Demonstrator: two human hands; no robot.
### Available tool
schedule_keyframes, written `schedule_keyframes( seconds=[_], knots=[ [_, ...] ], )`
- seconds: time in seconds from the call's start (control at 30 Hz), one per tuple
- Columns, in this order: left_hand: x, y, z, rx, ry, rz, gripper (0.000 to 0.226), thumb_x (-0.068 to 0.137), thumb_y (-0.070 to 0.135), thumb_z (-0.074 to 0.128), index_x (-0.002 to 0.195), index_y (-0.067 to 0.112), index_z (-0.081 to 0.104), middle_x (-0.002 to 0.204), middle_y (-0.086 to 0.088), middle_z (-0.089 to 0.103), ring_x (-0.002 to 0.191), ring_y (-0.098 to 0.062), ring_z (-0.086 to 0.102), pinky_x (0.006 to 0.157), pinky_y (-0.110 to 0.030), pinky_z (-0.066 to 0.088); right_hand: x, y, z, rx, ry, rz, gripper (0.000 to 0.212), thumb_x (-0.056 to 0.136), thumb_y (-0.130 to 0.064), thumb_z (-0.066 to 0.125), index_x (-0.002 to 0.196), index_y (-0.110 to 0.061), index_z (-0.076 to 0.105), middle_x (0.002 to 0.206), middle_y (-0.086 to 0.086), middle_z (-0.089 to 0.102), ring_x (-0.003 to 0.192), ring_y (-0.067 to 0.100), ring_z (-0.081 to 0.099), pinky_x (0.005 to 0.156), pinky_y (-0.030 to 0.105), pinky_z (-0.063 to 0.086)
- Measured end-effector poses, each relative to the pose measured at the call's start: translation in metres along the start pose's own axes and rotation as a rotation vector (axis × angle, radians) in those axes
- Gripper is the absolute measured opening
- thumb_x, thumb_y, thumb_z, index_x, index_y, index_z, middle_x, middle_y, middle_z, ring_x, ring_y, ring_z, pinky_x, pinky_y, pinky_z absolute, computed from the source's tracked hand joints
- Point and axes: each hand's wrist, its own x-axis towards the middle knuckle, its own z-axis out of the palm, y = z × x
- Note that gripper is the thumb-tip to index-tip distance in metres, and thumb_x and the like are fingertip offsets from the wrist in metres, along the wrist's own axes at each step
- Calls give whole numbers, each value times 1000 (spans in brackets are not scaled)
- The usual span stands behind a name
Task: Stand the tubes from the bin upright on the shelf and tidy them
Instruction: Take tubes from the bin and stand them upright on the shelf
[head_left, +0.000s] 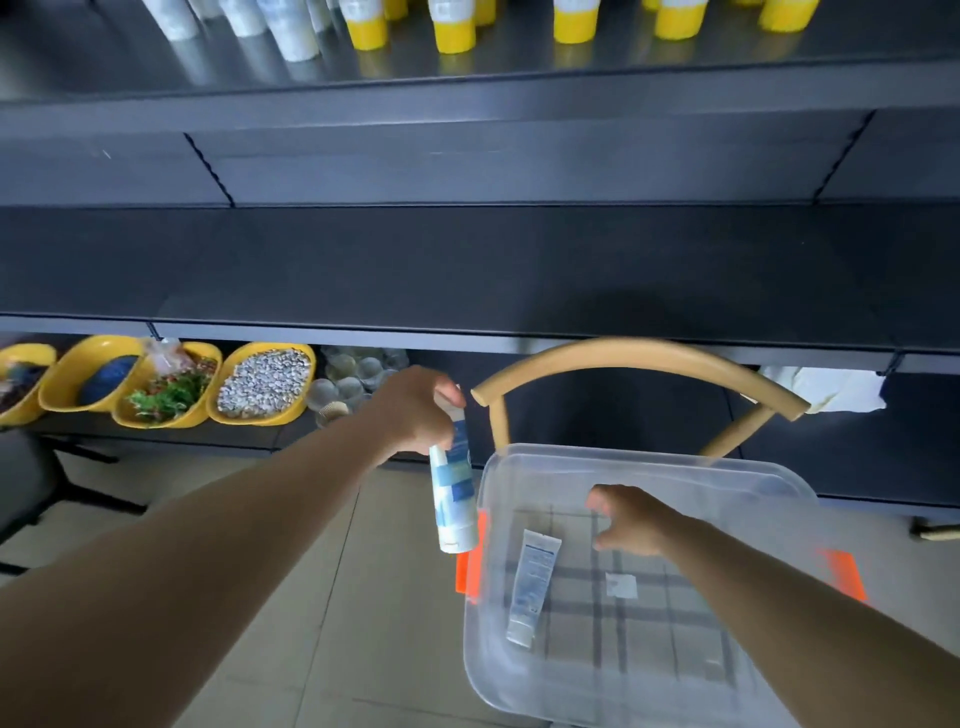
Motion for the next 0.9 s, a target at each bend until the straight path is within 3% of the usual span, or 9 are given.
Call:
schedule_keyframes(
  seconds=[0.13, 0.33, 0.53, 0.73, 0.9],
  knots=[
    [13, -15, -22, -95, 1, -37, 39, 75, -9, 66, 100, 21, 64, 107, -1, 51, 72, -14, 59, 50, -14, 49, 26, -13, 25, 46, -14, 9, 60, 82, -25, 68, 135, -16, 41, 139, 3, 46, 124, 19, 48, 98, 26, 40],
    [39, -34, -26, -119, 7, -56, 39, 76, -11, 66, 101, 18, 65, 98, -2, 54, 78, -21, 62, 57, -18, 53, 65, -15, 70, 42, -51, 30, 61, 80, -26, 69, 134, -18, 42, 137, 3, 48, 121, 20, 49, 95, 28, 42],
    [63, -53, -13, -100, -20, -75, 38, 76, -9, 66, 101, 20, 64, 86, 6, 51, 71, -14, 60, 54, -16, 50, 92, -9, 99, 25, -63, 43, 69, 79, -27, 71, 138, -17, 37, 141, 3, 41, 127, 21, 44, 100, 30, 40],
    [77, -64, -2, -103, -46, -78, 40, 76, -11, 66, 106, 15, 65, 108, 0, 49, 80, -19, 60, 54, -16, 52, 113, -9, 109, 3, -48, 82, 76, 76, -30, 73, 139, -19, 33, 136, 3, 42, 125, 21, 44, 97, 32, 43],
    [87, -77, 6, -102, -60, -87, 40, 75, -12, 66, 104, 16, 65, 111, -2, 49, 88, -24, 60, 56, -18, 53, 124, -9, 122, 47, -60, 109, 82, 70, -28, 79, 138, -16, 33, 135, 4, 39, 125, 23, 41, 97, 32, 43]
  ],
)
